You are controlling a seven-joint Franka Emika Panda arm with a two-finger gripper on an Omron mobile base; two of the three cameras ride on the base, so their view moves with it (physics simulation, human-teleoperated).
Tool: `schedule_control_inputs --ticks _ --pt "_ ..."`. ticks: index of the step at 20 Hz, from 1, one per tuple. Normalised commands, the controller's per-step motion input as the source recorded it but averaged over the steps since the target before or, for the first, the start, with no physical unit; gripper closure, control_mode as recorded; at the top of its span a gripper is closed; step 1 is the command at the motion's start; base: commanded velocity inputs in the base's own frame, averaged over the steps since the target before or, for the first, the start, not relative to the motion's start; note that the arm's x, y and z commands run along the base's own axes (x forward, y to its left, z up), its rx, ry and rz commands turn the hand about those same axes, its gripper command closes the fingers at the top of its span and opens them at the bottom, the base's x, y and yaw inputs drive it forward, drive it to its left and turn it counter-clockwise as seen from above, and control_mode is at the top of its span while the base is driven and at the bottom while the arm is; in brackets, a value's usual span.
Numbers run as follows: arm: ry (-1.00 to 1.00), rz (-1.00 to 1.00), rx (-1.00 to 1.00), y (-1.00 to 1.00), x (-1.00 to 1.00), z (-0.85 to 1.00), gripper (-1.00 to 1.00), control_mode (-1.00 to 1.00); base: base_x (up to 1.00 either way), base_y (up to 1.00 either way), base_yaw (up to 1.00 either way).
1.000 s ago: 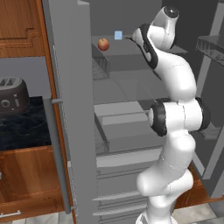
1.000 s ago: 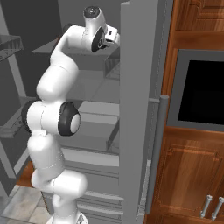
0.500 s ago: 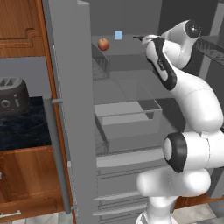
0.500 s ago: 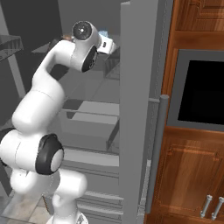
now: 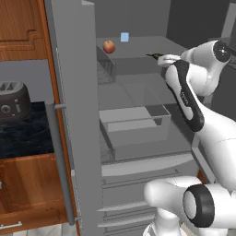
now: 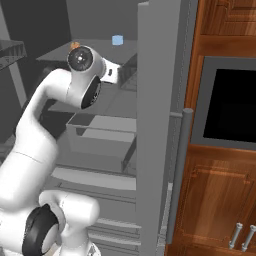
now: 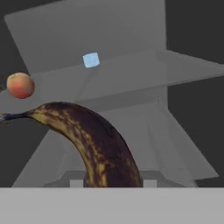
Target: Pick the peach and banana from the fridge and place them on the plate next to the blender to make a fruit smoothie.
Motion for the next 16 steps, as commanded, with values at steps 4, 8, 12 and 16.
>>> schedule_control_inputs --ticks 4,8,12,16 --pt "0.37 0.05 -0.1 0.26 -1.0 -1.0 1.0 -1.0 0.0 0.0 0.0" --pt "0.43 0.02 -0.09 0.23 -1.0 -1.0 1.0 -1.0 0.0 0.0 0.0" --pt "0.4 0.06 -0.15 0.26 -0.54 -0.7 1.0 -1.0 0.0 0.0 0.0" --pt "0.34 0.09 -0.1 0.21 -0.46 -0.54 1.0 -1.0 0.0 0.0 0.0"
